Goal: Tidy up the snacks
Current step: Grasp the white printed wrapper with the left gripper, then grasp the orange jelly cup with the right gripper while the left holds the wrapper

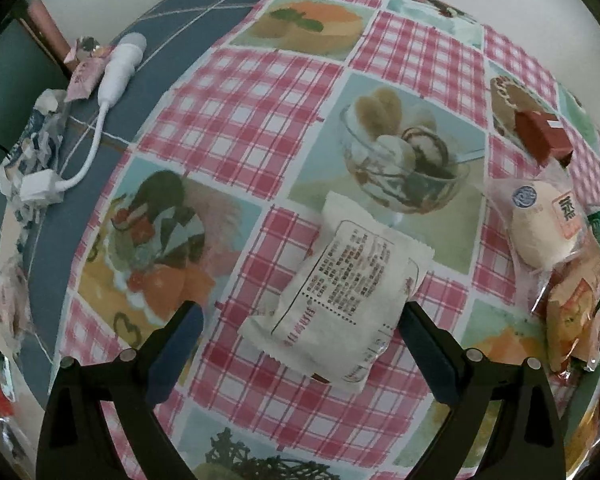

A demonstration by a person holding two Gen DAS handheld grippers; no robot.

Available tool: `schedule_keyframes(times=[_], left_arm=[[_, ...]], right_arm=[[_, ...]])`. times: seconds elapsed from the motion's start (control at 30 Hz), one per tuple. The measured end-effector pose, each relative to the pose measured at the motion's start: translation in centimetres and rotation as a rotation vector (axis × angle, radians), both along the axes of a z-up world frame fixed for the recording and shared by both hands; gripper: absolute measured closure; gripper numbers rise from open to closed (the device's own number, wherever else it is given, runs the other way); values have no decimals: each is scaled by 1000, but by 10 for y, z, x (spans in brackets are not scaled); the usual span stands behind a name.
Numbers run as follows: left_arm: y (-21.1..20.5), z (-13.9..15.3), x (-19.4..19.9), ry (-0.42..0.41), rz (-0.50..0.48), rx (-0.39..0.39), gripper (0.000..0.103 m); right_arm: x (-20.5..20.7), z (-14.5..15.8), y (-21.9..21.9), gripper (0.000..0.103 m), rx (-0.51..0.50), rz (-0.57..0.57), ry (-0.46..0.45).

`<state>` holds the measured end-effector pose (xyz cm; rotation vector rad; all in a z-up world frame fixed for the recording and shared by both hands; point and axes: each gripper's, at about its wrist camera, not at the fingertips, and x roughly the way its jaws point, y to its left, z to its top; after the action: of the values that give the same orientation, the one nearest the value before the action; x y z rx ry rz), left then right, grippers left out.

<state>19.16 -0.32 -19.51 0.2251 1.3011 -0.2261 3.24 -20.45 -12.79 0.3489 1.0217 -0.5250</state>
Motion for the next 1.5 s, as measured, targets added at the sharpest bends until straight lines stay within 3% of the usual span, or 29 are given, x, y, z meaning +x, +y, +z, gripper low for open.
schedule_keyframes(times=[0.07, 0.13, 0.27, 0.37, 0.5, 0.73, 1.13, 1.5], left_arm=[[0, -1, 1, -3, -5, -6, 7], [-2, 0, 3, -11, -18, -17, 21], [-9, 2, 3, -18, -36, -20, 30], [-12, 4, 2, -17, -42, -31, 47], [-15, 5, 2, -14, -36, -12, 48], [-10, 5, 3, -5, -5, 19, 49], [-6, 84, -28, -129, 1, -43, 49], [-22, 120, -67, -172, -35, -74, 49]], right_arm=[[0, -2, -1, 0, 10, -2, 2], [1, -3, 1, 1, 7, 1, 10], [3, -3, 6, 20, 27, 35, 8], [6, -7, 12, 34, 36, 67, 26], [8, -12, 15, 51, 4, 77, 54], [7, -10, 14, 53, -3, 70, 57], [-12, 32, 19, 53, -13, 57, -15], [-50, 55, -1, 53, -3, -24, -50]])
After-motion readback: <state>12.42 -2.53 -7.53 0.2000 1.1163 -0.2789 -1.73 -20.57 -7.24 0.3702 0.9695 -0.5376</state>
